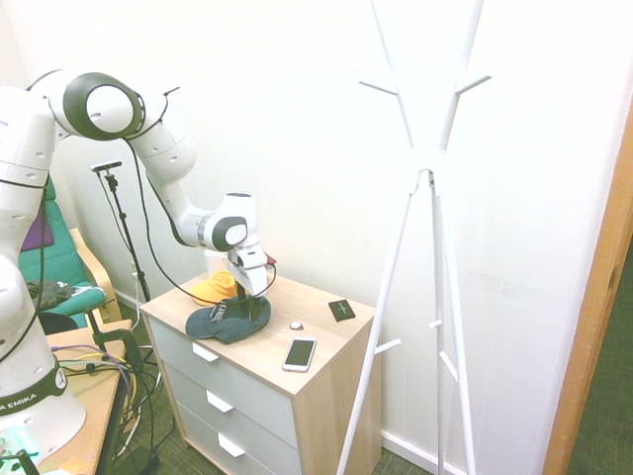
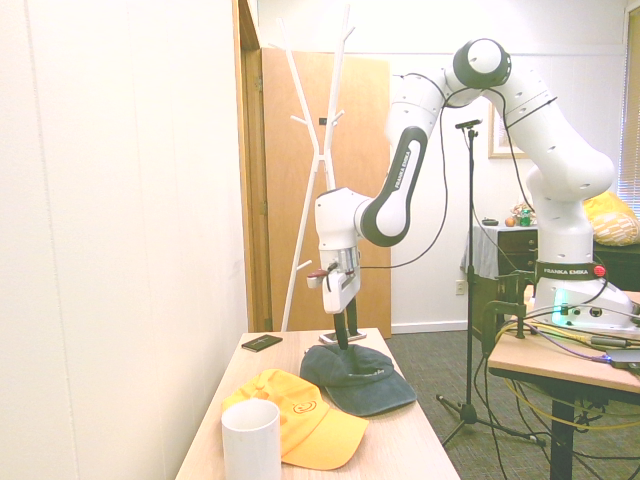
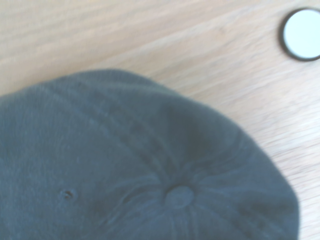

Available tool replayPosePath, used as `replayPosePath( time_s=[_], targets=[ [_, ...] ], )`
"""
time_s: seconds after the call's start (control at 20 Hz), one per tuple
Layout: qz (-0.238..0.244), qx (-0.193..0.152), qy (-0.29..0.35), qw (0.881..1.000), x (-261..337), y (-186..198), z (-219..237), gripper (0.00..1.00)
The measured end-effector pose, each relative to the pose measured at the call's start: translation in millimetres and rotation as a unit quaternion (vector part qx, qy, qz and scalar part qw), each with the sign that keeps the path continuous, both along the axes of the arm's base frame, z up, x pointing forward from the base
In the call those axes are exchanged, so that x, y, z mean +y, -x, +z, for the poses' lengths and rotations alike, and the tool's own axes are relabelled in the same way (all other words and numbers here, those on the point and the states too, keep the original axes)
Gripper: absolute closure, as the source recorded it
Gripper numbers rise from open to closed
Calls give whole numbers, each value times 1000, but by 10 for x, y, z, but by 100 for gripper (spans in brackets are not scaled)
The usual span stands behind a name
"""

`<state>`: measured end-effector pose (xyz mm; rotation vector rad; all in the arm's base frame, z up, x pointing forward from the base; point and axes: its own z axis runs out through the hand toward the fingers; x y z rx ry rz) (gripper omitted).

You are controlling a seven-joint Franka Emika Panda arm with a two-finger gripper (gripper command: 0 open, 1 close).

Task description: Hang the cap

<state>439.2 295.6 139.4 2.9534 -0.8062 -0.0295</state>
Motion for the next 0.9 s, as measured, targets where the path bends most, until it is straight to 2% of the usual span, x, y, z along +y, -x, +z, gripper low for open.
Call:
replayPosePath(
  time_s=[0.1, 0.15, 0.9],
  targets=[
    [-3, 8, 2, 1000, -2, 27, -83, 0],
    [-5, 11, 4, 1000, -18, 31, -117, 100],
    [-14, 4, 3, 1000, -112, -46, -137, 100]
  ],
)
